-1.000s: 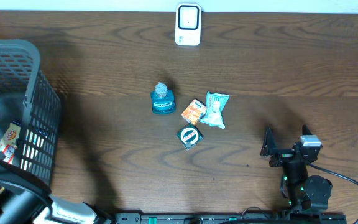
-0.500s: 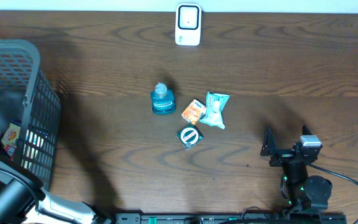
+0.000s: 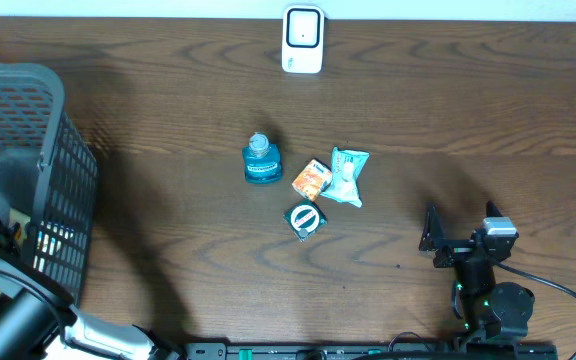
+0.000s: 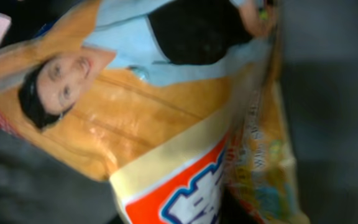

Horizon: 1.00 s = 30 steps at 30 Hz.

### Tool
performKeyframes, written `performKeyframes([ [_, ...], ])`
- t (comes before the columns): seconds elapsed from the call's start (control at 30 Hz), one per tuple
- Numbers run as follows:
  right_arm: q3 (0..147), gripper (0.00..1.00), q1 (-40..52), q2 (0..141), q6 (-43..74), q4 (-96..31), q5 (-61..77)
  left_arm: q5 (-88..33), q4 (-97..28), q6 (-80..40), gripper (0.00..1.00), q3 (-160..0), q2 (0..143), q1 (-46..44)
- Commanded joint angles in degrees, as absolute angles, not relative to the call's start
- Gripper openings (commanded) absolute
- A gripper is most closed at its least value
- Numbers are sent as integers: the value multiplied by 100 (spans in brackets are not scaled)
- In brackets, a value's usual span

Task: Scan the item barcode
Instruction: 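Reach into the basket and grasp the yellow wipes bag, left gripper, then carry the yellow wipes bag out and lay it left of the box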

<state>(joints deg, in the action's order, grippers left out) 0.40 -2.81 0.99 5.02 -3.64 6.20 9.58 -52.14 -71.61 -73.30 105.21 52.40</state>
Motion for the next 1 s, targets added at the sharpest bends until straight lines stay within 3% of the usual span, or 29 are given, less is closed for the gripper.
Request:
performKeyframes([
  [0.0, 32, 99, -257, 78, 552, -384, 633, 967, -5236, -6447, 10, -7463, 10143, 5269],
  [0.27, 32, 99, -257, 78, 552, -384, 633, 716, -5107, -6257, 7, -7813, 8197, 5269],
  [0.53, 32, 99, -257, 78, 552, -384, 633, -1210, -4346, -6152, 7, -7863, 6281, 5190],
  [0.7, 32, 99, -257, 78, 554, -384, 633, -2486, -3712, -5756, 7, -7863, 5443, 4523],
  [0.97, 32, 99, -257, 78, 552, -381, 633, -2528, -3645, -4329, 7, -7863, 5087, 2600],
])
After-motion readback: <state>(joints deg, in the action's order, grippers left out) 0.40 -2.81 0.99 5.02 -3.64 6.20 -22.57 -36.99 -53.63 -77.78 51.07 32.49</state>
